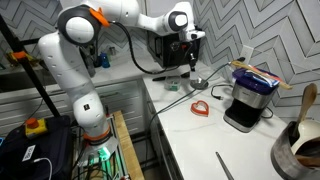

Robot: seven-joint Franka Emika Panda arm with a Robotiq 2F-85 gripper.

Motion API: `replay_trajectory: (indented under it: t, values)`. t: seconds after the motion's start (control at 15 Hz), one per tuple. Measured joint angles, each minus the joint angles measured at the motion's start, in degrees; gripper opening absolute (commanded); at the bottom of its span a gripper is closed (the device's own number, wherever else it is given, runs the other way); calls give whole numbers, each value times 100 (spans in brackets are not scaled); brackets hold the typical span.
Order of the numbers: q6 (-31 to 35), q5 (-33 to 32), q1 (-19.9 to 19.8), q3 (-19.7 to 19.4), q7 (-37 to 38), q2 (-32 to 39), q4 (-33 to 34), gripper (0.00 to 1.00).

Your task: Move the transparent measuring cup from the left to the right

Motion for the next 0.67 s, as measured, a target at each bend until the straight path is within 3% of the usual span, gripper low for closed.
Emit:
replay_trajectory:
  t: [0.4,0.67]
  values:
    - [-350,-14,-806,-8,995,-1528,-1524,4]
    - [-348,-5,-895,9,1112,-1908,-1883,1]
